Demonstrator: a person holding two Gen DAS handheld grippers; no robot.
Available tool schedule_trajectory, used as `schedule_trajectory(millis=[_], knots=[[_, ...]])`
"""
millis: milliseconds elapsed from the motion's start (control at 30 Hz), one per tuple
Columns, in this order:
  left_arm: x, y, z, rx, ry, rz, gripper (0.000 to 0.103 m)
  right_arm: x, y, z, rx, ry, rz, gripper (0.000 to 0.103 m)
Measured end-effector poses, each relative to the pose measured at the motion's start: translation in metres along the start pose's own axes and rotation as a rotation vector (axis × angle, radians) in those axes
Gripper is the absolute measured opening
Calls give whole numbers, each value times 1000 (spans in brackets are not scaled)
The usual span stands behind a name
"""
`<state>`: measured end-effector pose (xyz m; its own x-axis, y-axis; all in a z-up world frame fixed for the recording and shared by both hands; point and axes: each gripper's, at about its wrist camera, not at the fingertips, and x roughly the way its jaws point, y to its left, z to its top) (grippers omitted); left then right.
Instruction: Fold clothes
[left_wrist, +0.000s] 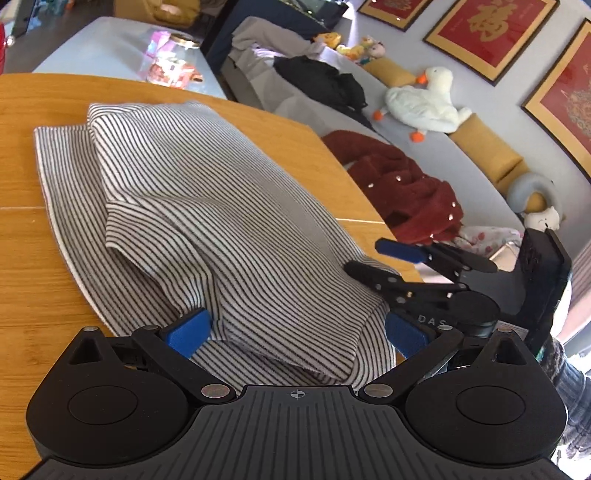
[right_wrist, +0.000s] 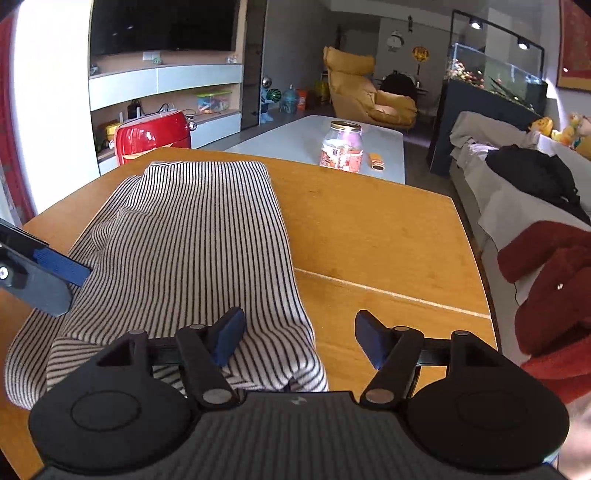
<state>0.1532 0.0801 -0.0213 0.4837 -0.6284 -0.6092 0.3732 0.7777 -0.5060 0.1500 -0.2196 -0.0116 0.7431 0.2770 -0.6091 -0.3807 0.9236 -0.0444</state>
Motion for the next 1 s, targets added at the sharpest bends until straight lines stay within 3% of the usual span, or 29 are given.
schedule_trajectory(millis=[67,133,367,400,433,467,600,700,867,1000], knots=[[3,-4,5,73,-10,77,103,-12,2,-10,40,-1,1,68],[10,-4,8,145,-10,242,103,-25,11,-18,35,4,21,68],[-23,-6,7,186,-44,253,103,-64,39,-8,-108,-57,90,73],[-31,-7,4,191,-56,262,103,-69,42,-5,-128,-68,98,71],[-40,-7,1,180,-65,263,103,-74,45,-2,-144,-79,111,62],[-46,-3,-2,146,-70,252,103,-76,50,3,-148,-87,143,52],[-70,14,-13,10,-90,209,103,-74,74,18,-183,-110,239,49],[-78,21,-20,-77,-105,122,103,-65,87,30,-237,-152,194,49],[-73,12,-22,-156,-142,-58,103,-66,78,42,-215,-158,130,53],[-65,21,-17,-185,-190,11,103,-69,100,30,-270,-107,137,59]])
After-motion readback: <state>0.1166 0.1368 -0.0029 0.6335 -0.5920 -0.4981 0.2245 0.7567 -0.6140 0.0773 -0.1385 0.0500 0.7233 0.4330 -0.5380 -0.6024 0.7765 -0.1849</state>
